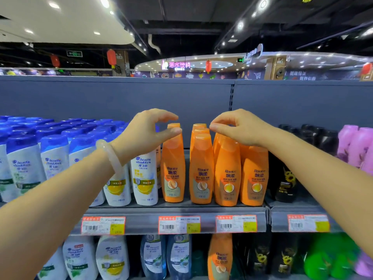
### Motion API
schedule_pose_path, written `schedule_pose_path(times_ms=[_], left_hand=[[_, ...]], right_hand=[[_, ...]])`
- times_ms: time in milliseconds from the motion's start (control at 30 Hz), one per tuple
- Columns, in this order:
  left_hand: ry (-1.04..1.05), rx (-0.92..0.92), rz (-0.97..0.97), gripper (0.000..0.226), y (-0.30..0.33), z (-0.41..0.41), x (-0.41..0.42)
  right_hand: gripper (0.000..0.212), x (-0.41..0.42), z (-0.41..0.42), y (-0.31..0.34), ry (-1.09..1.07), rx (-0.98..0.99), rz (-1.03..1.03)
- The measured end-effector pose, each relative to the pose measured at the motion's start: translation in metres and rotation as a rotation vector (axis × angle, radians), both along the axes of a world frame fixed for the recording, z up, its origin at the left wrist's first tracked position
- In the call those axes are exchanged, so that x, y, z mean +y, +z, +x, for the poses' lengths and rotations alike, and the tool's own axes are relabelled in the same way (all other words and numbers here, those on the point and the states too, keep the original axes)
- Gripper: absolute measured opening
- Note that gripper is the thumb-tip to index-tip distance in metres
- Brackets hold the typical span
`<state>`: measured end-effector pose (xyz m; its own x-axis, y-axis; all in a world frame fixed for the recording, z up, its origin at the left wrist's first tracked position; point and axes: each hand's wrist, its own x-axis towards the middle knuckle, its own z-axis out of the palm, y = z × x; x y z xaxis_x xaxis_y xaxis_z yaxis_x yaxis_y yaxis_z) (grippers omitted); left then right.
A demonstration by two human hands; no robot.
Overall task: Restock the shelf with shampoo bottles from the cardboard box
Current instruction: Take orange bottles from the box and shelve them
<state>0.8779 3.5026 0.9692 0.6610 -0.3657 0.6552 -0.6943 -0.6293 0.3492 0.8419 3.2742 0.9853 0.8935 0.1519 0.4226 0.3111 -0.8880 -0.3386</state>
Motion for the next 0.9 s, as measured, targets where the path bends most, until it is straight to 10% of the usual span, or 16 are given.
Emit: schedule_pose_path(times_ms=[200,433,633,900], left_hand=[[-0.015,-0.1,-0.084,0.034,-0.043,-0.018,-0.028],[-0.209,-0.122,-0.023,0.032,-0.144,-0.043,-0.079],[-0.186,-0.106,0.066,0.036,-0.179,-0.044,-0.112],[-0.156,-0.062,0.101,0.037,-0.186,-0.042,-0.12]], right_hand=[[0.044,-0.02,-0.033,-0.024,-0.17,-0.099,-0.051],[0.059,-0.033,-0.073,-0.13,-0.412,-0.406,0.377],[0.092,-0.032,-0.058,-0.176,-0.47,-0.12,0.463],[0.075,-0.036,-0.046,-0.179,-0.572,-0.096,0.466]])
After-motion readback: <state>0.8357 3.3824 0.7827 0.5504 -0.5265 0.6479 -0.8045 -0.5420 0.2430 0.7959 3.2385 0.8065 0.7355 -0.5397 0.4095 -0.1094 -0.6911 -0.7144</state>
